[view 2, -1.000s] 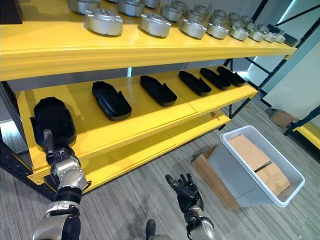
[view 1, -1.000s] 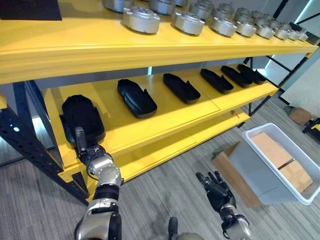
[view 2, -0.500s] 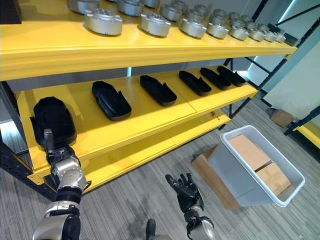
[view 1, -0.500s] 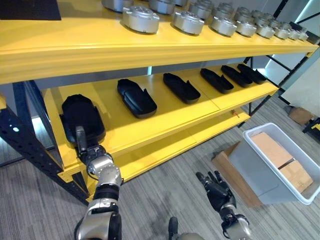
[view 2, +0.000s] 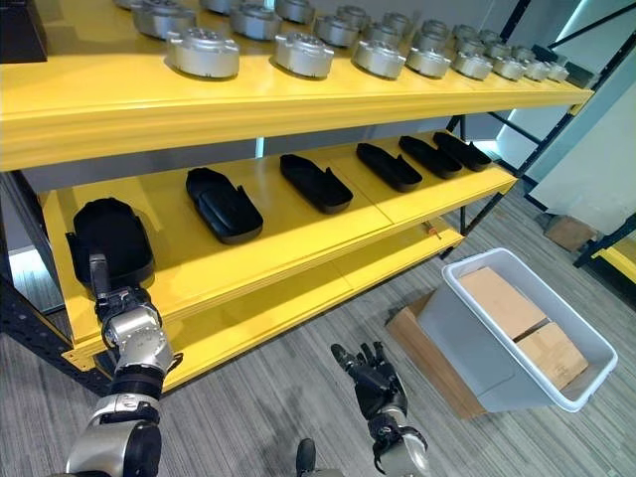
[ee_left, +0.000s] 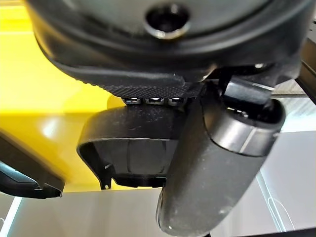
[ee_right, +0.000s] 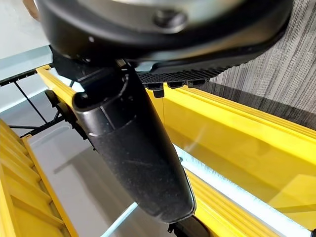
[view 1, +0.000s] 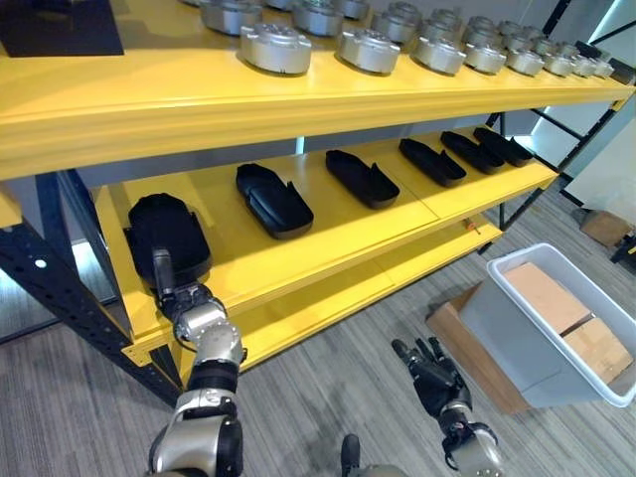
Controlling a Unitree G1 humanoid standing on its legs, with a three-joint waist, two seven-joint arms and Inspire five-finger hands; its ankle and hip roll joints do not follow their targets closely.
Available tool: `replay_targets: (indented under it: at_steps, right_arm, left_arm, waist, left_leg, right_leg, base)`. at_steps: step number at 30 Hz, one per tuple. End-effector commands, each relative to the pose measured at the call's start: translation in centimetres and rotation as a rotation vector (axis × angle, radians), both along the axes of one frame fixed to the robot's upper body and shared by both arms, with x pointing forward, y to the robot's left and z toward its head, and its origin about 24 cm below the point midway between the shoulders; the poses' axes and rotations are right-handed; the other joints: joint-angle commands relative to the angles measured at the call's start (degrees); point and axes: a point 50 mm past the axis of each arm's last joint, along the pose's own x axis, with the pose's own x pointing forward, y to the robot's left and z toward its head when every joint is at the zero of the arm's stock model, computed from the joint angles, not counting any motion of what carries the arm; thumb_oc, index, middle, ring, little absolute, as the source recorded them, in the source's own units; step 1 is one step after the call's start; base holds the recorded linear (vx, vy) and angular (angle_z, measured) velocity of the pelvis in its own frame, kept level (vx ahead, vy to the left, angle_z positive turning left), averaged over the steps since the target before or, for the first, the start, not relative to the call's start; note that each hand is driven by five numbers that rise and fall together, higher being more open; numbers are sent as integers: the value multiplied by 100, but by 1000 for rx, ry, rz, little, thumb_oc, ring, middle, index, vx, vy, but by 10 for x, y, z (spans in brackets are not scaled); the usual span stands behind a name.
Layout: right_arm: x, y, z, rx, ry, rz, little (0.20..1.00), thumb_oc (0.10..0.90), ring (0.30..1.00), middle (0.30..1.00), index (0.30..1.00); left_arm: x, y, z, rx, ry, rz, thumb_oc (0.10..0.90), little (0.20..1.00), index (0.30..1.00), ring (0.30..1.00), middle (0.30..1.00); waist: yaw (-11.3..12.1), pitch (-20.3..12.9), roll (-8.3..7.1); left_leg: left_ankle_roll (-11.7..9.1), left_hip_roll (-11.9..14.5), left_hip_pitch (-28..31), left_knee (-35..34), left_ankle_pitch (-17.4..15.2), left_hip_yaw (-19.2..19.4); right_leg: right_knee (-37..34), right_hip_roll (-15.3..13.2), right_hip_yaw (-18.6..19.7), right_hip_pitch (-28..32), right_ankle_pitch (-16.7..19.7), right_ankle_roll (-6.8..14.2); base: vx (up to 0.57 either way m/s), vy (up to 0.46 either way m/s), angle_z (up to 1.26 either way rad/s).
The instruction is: Move parts from the plastic box to the shelf.
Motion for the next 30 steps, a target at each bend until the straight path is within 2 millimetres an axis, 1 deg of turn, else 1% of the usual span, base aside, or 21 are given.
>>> replay_targets:
  at_steps: [1,6,7,8,9,11,15,16,18,20,21,30]
  right_arm:
    - [41,-15,55,-10,-293,-69,1000,900,1000,1000,1000]
    - [43,-18,58,-11,-304,-78,1000,900,1000,1000,1000]
    - [43,-18,58,-14,-304,-78,1000,900,1000,1000,1000]
    - [43,-18,58,-12,-304,-81,1000,900,1000,1000,1000]
    - [42,-18,57,-13,-300,-81,1000,900,1000,1000,1000]
    - [44,-18,59,-14,-307,-82,1000,900,1000,1000,1000]
    - [44,-19,60,-13,-313,-88,1000,900,1000,1000,1000]
    - [45,-19,62,-17,-318,-88,1000,900,1000,1000,1000]
    - [45,-20,62,-19,-319,-89,1000,900,1000,1000,1000]
    - [46,-21,63,-19,-325,-97,1000,900,1000,1000,1000]
    - [47,-22,65,-24,-333,-102,1000,900,1000,1000,1000]
    - [48,-28,68,-41,-346,-123,1000,900,1000,1000,1000]
  left_arm:
    - [31,2,92,264,-233,-38,900,1000,1000,1000,1000]
    - [27,-5,89,297,-243,-72,900,1000,1000,1000,1000]
    - [26,-6,89,295,-255,-72,900,1000,1000,1000,1000]
    - [24,-8,88,296,-259,-78,900,1000,1000,1000,1000]
    - [24,-9,86,299,-255,-87,900,1000,1000,1000,1000]
    - [22,-14,86,296,-282,-101,900,1000,1000,1000,1000]
    - [17,-22,76,294,-286,-140,900,1000,1000,1000,1000]
    - [17,-28,76,290,-300,-165,900,1000,1000,1000,1000]
    - [16,-30,75,291,-305,-173,900,1000,1000,1000,1000]
    - [14,-32,76,304,-318,-188,900,1000,1000,1000,1000]
    - [14,-35,77,311,-335,-204,900,1000,1000,1000,1000]
    - [8,-47,77,344,-373,-271,900,1000,1000,1000,1000]
  waist:
    - [146,250,-69]
    - [205,234,4]
    - [211,247,-22]
    - [217,222,21]
    - [227,227,41]
    - [250,235,52]
    - [298,251,90]
    - [315,265,103]
    - [325,266,112]
    - [343,273,123]
    - [350,301,102]
    - [397,334,151]
  left_leg:
    - [138,-180,932,-37,-760,-151]
    - [142,-196,934,-37,-756,-210]
    - [177,-218,883,-37,-633,-121]
    - [149,-210,915,-37,-739,-224]
    - [150,-208,921,-37,-752,-228]
    - [153,-219,899,-37,-738,-247]
    - [162,-235,880,-37,-738,-274]
    - [164,-238,872,-37,-727,-282]
    - [166,-240,871,-37,-726,-286]
    - [170,-242,862,-37,-721,-289]
    - [210,-270,800,-37,-606,-212]
    - [236,-301,781,-37,-612,-256]
  right_leg:
    - [594,-223,-221,332,-532,549]
    - [591,-253,-279,394,-538,544]
    - [599,-284,-376,356,-462,468]
    - [583,-264,-299,395,-531,536]
    - [587,-263,-309,408,-540,540]
    - [582,-277,-326,414,-544,533]
    - [582,-287,-353,443,-566,518]
    - [588,-290,-367,455,-581,516]
    - [590,-291,-372,458,-586,514]
    - [590,-292,-380,462,-592,512]
    - [603,-320,-469,420,-527,438]
    - [596,-343,-486,468,-537,422]
  base:
    - [-12,17,3]
    - [-22,9,8]
    - [-15,14,11]
    - [-12,15,6]
    - [46,38,3]
    - [-8,7,2]
    - [0,0,0]
    - [0,0,0]
    - [0,0,0]
    - [-41,-6,0]
    - [-75,-12,2]
    - [-14,4,3]
